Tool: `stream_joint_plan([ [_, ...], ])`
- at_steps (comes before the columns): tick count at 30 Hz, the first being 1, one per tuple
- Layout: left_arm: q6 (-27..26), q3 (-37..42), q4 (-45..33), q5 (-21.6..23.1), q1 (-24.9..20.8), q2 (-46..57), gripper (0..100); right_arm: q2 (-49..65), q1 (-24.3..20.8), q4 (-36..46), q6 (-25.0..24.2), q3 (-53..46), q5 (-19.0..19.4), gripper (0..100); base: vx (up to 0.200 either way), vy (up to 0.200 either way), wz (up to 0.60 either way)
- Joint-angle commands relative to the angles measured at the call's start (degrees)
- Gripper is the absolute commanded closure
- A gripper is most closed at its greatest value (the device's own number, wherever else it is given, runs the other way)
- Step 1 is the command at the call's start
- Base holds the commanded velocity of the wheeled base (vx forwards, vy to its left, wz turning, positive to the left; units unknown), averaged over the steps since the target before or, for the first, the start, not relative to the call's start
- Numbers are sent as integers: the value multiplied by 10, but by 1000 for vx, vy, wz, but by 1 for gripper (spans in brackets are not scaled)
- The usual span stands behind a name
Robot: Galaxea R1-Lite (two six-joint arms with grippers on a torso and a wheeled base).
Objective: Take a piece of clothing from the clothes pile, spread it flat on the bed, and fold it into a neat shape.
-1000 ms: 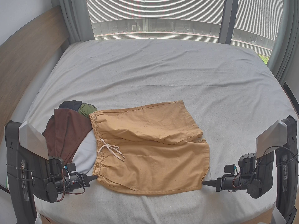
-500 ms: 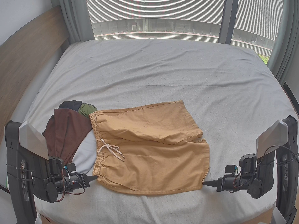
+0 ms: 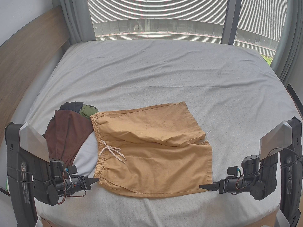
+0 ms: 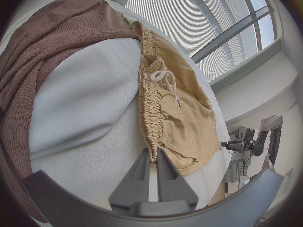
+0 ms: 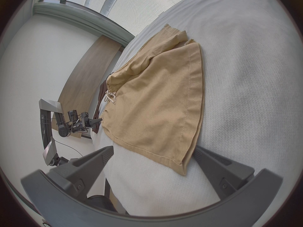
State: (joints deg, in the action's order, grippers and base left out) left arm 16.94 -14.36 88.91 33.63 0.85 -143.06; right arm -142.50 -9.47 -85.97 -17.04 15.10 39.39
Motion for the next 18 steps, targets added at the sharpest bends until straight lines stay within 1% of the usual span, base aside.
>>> stream_joint_plan([
  [1,0,-1,0,0,0,-2,100,7,-2,19,0,10,0,0,0,0,0],
  [6,1,-1,0,-1,0,-3,100,21,-5,60,0,21,-2,0,0,0,0],
  [10,1,-1,0,0,0,-3,100,26,-6,70,-1,26,-3,0,0,0,0],
  [11,1,-1,0,-1,0,-3,100,26,-6,71,-1,28,-3,100,0,0,0],
  [18,1,-1,0,0,1,-3,100,36,-6,107,-1,41,-5,100,0,0,0],
])
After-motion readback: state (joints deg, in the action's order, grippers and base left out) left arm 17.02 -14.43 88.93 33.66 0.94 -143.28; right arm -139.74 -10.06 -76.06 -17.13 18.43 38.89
